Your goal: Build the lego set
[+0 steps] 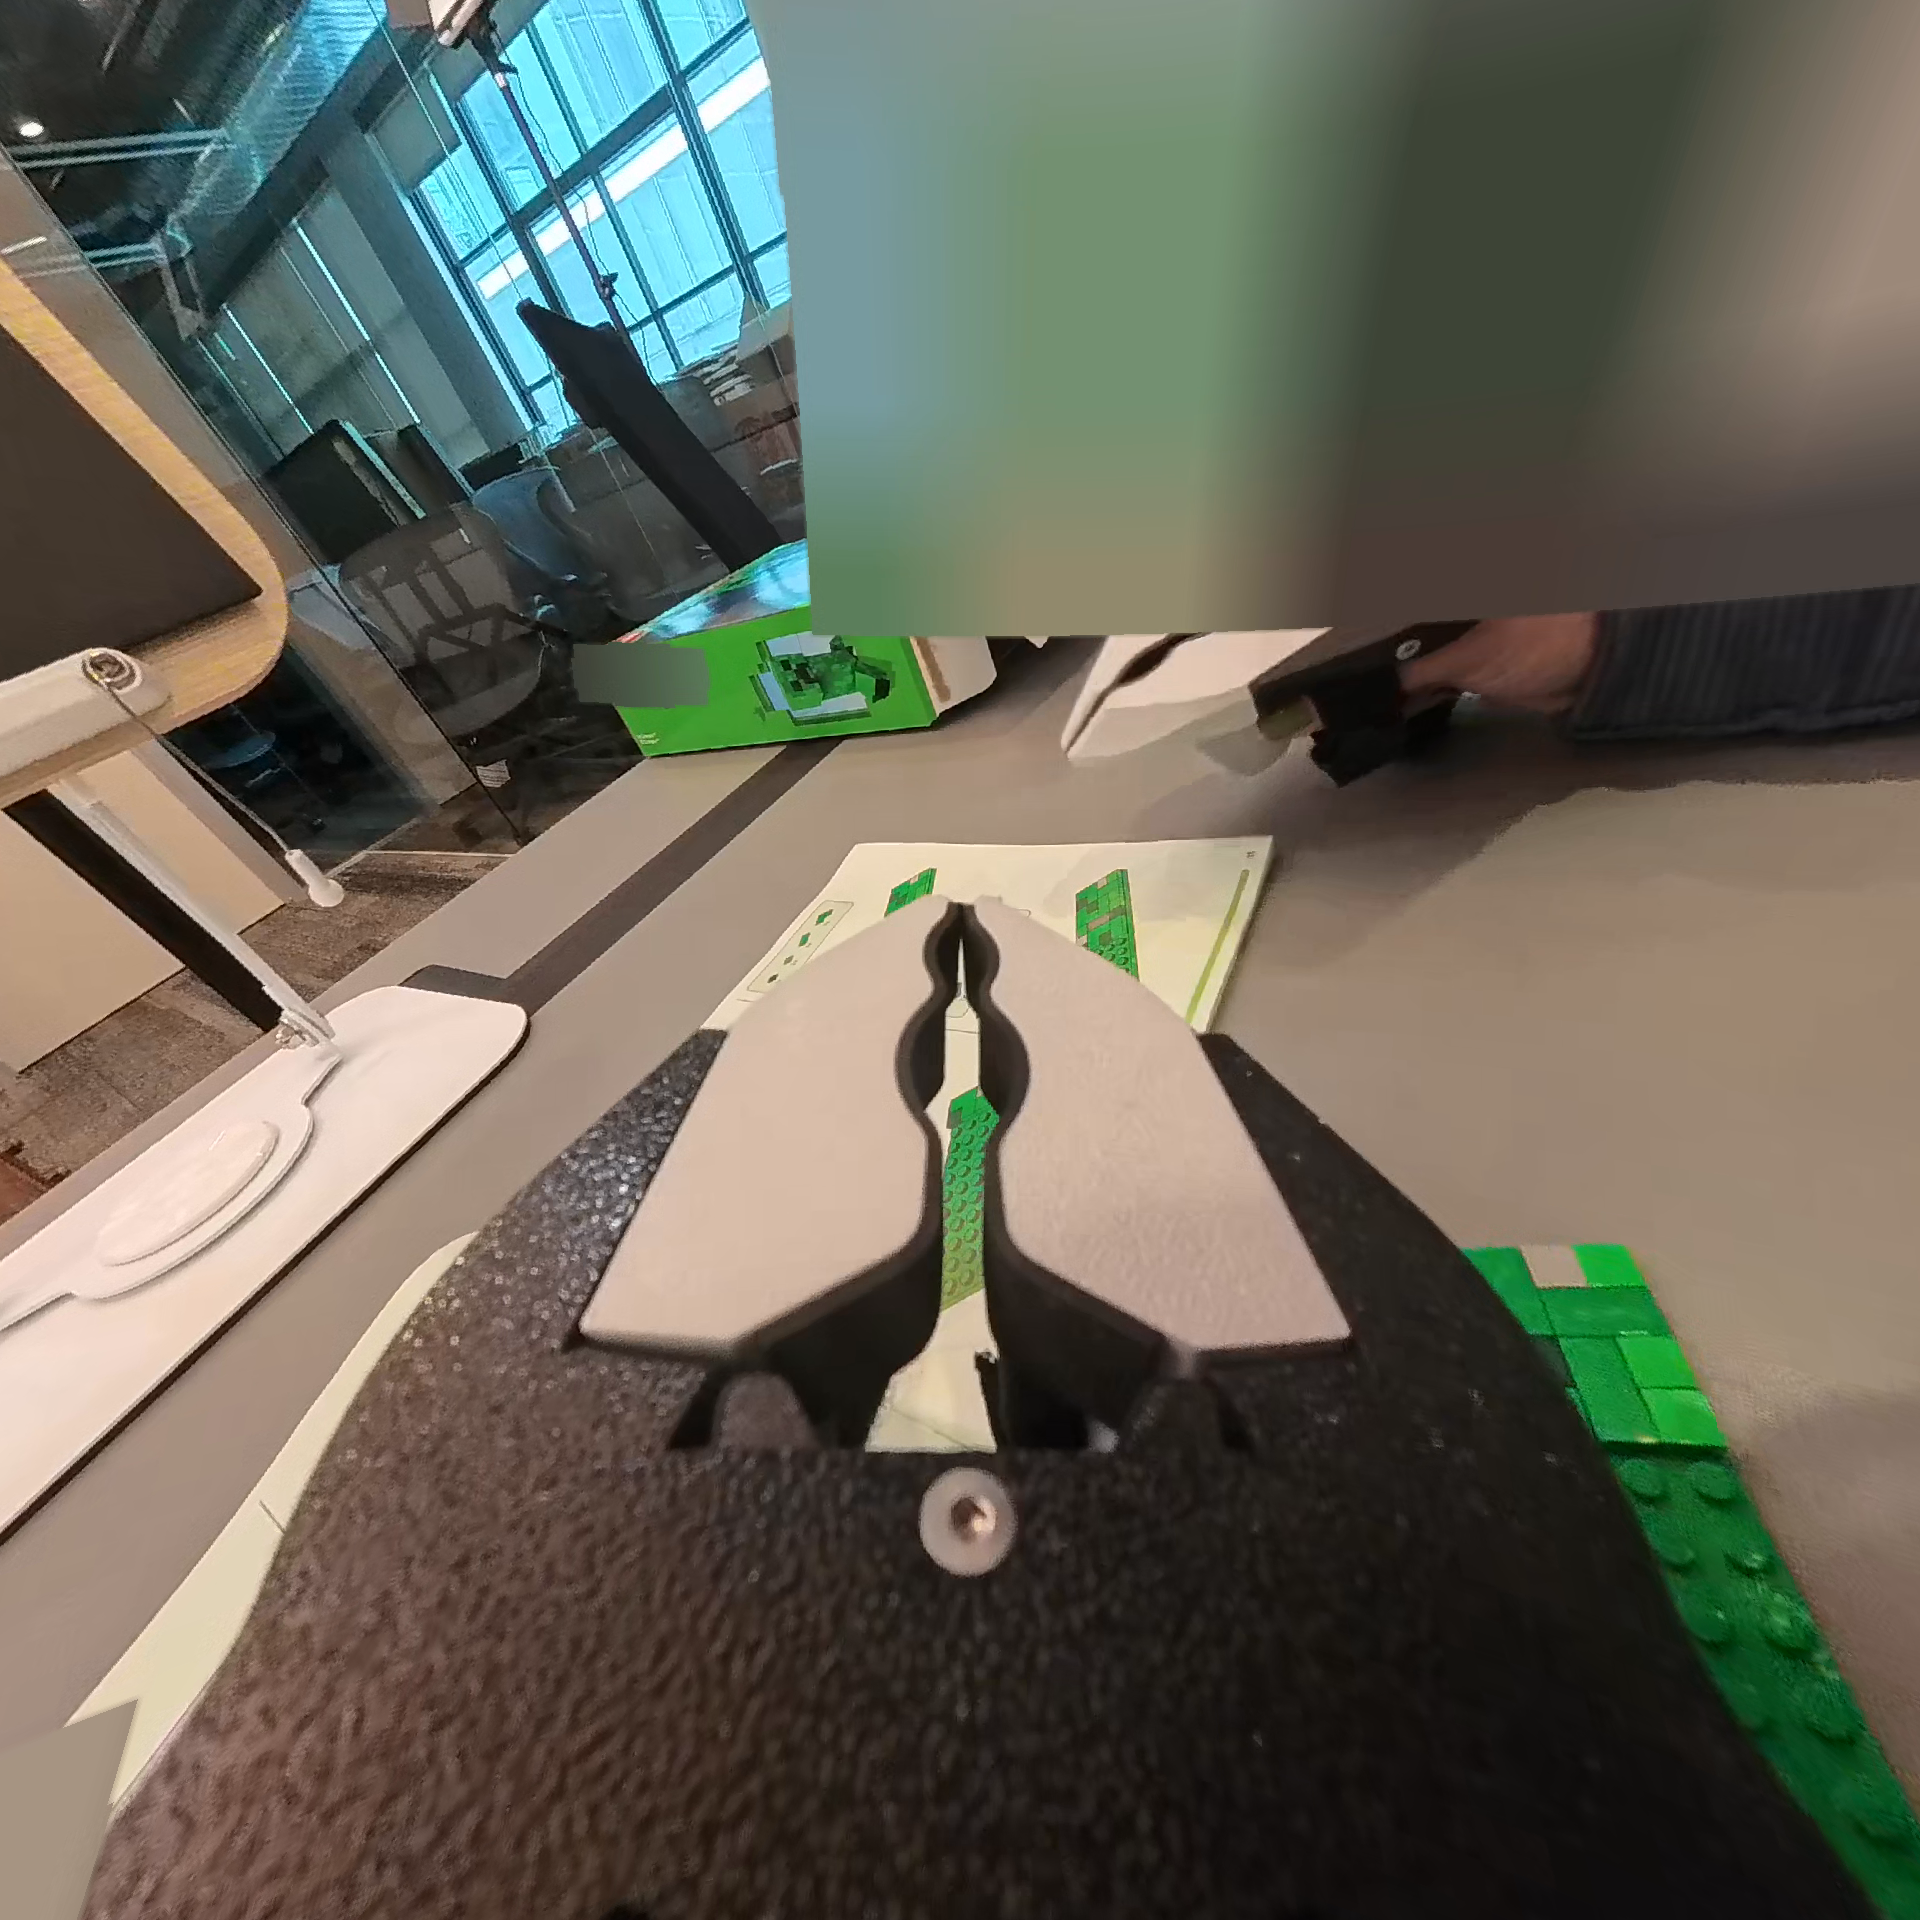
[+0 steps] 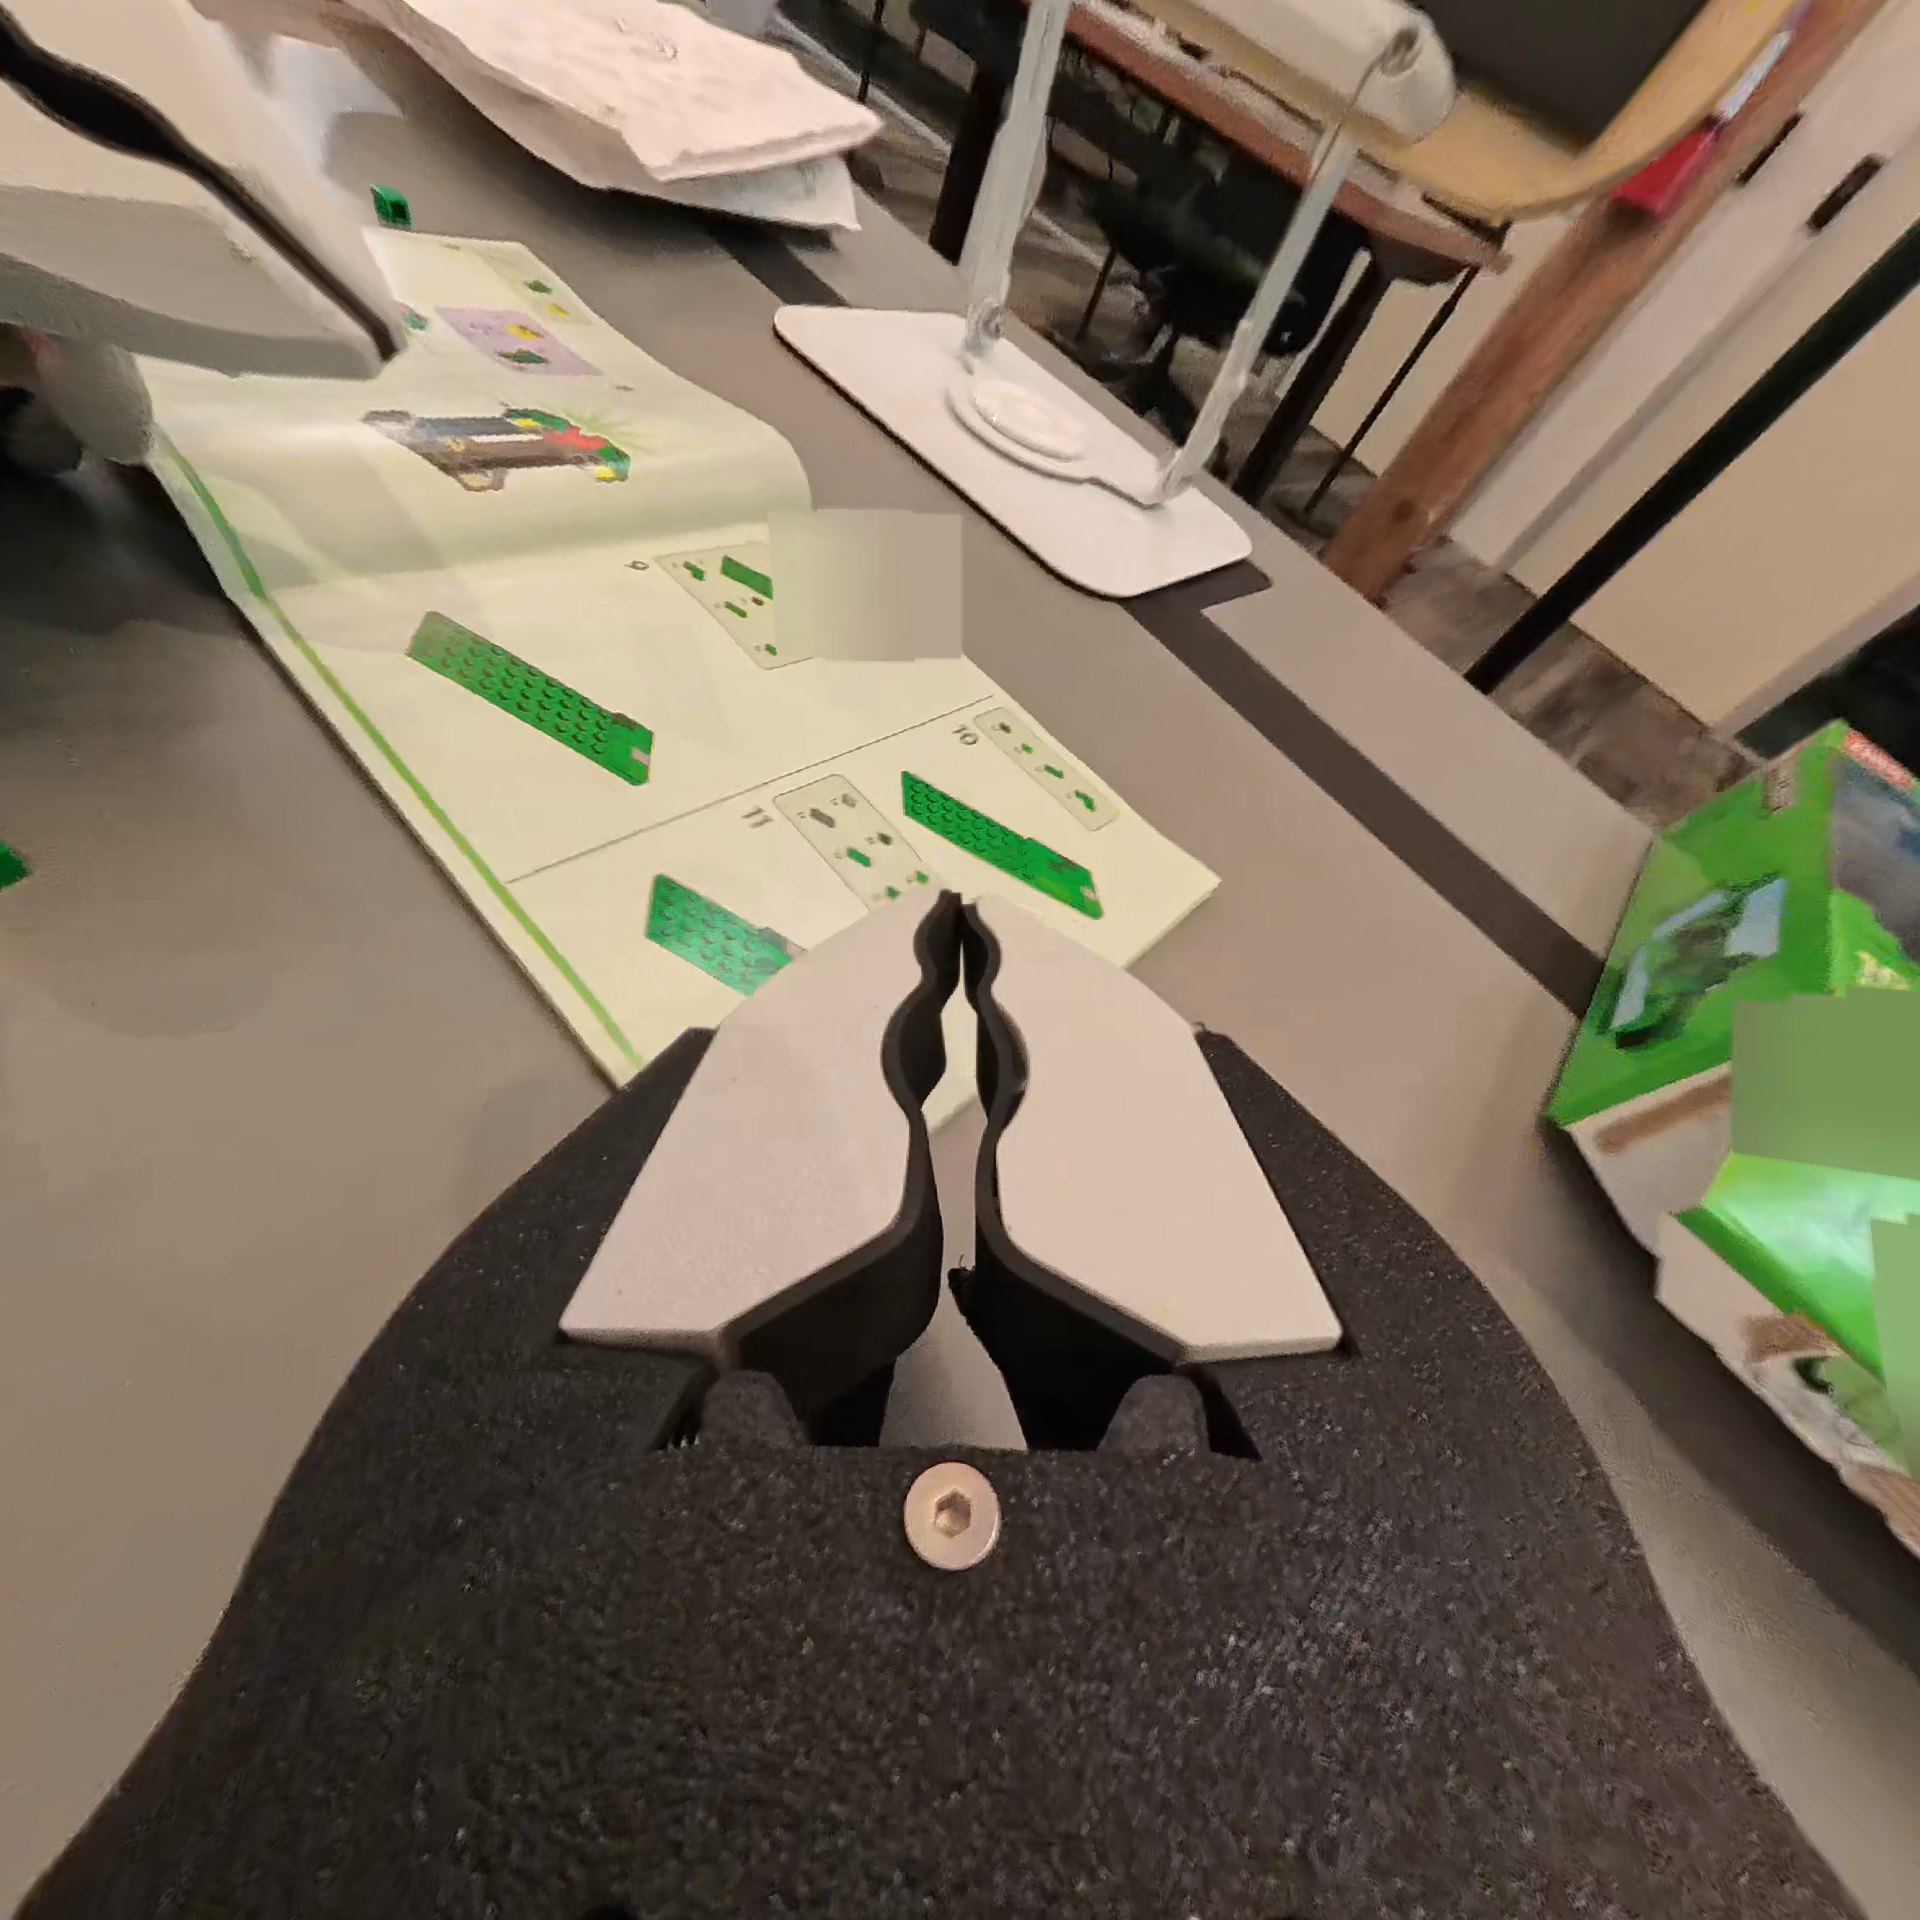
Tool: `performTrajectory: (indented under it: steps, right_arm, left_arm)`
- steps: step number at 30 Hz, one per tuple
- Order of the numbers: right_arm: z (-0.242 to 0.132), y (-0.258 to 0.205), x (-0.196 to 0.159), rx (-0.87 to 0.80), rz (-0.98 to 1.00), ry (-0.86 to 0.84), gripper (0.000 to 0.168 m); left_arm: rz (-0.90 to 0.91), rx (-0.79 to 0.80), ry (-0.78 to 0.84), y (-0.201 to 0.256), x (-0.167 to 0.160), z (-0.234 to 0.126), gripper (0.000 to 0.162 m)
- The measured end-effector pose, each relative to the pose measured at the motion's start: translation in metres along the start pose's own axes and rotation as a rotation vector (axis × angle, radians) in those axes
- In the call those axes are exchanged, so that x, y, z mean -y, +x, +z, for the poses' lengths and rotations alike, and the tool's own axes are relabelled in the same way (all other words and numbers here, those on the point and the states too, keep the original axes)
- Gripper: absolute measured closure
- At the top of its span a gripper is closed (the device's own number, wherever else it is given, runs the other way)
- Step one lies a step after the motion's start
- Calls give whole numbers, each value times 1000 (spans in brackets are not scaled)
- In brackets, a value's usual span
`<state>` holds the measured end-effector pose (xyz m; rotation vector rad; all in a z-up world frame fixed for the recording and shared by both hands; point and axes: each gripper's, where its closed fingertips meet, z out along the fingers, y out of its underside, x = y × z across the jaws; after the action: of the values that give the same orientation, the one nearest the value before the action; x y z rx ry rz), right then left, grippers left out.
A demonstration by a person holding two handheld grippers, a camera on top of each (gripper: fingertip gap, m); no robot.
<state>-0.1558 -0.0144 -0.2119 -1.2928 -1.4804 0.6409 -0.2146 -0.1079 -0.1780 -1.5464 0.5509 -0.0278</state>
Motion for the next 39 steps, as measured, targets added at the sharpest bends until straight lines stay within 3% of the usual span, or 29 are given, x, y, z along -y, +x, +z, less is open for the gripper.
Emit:
performTrajectory:
  steps: [7,13,23,26,29,30,33,36,39]
  right_arm:
    - [-1,-40,19,0,72,9,168]
    - [7,-54,30,8,12,37,168]
    - [-2,-58,62,-66,-130,282,168]
    - [-2,-61,63,-77,-148,274,168]
    - [-4,-64,68,-77,-110,295,168]
    - [-3,-65,70,-69,-95,301,168]
    - [0,-70,71,-56,-95,298,168]
    - [5,-73,69,-48,-111,276,168]
    - [7,-73,68,-52,-111,266,168]
  left_arm:
    - [3,-3,-1,0,0,1,162]
    - [9,1,3,1,1,1,162]
    - [27,-21,-40,2,17,-17,162]
    - [-36,22,-94,2,20,-45,162]
    - [-53,159,-180,-9,9,-95,160]
    - [-51,212,-215,-14,3,-115,144]
    - [-86,337,-348,-28,-20,-178,130]
    - [-174,407,-455,-37,-44,-227,131]
    - [-310,383,-539,-34,-65,-247,134]
